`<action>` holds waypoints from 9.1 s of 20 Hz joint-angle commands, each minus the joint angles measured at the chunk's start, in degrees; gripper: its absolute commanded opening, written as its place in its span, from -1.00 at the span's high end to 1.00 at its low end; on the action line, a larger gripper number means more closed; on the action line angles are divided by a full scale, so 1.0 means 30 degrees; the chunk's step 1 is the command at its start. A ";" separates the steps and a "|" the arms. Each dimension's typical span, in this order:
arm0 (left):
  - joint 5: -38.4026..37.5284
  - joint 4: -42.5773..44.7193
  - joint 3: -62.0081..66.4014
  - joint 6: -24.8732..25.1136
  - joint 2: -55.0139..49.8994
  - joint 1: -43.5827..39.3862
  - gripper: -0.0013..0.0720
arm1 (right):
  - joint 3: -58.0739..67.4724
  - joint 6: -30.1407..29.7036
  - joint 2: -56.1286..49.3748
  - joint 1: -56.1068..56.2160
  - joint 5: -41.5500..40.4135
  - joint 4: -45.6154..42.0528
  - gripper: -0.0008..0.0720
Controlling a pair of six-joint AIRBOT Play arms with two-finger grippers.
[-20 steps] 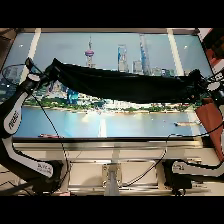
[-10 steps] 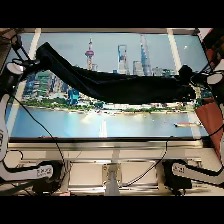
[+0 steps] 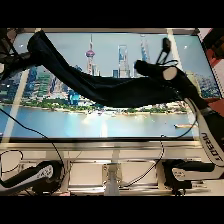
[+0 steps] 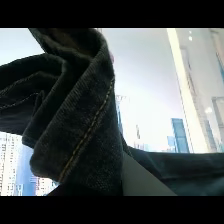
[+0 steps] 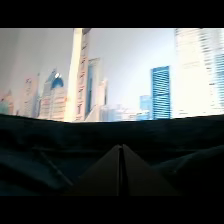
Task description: Fold the clothes and pants, and hang the long-sleeved shirts on hangers.
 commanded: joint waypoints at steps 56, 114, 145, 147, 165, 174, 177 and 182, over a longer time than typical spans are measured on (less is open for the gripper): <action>0.0168 -0.3075 -0.2076 0.4794 -0.3395 -0.9588 -0.92 | 0.7125 -0.3687 -0.4947 -0.6790 1.2276 0.2200 0.83; -0.8910 -0.5326 0.9887 -0.4619 -0.8094 -0.4772 0.88 | 0.7118 -0.2433 -0.7643 0.2331 0.7038 0.0998 0.83; -0.7322 0.0933 0.9872 -0.2215 -0.8786 -0.9683 0.88 | 0.7118 -0.2426 -0.6499 -0.1078 1.0520 0.0474 0.83; -0.5472 0.0933 0.9872 -0.2215 -0.9209 -1.0724 0.88 | 0.7118 -0.2433 -0.5610 -0.2557 1.1096 0.0219 0.83; 0.5479 -0.0153 0.9872 -0.2208 -1.3653 -1.8440 -0.75 | 0.7125 -0.2630 -0.2448 -0.7111 1.1315 -0.1530 0.83; 0.2871 0.0015 0.9865 -0.2200 -1.2480 -1.5795 0.88 | 0.7118 -0.3475 -0.3402 -0.7074 1.3121 -0.0874 0.83; 0.2390 -0.0007 0.9872 -0.2208 -1.2998 -1.5234 0.88 | 0.7118 -0.3679 -0.5078 -0.7096 1.6109 -0.0605 0.83; 0.0925 0.0080 0.9865 -0.2200 -1.3646 -1.5620 0.88 | 0.6951 -0.4728 -0.6841 -0.7759 1.8906 -0.3417 0.83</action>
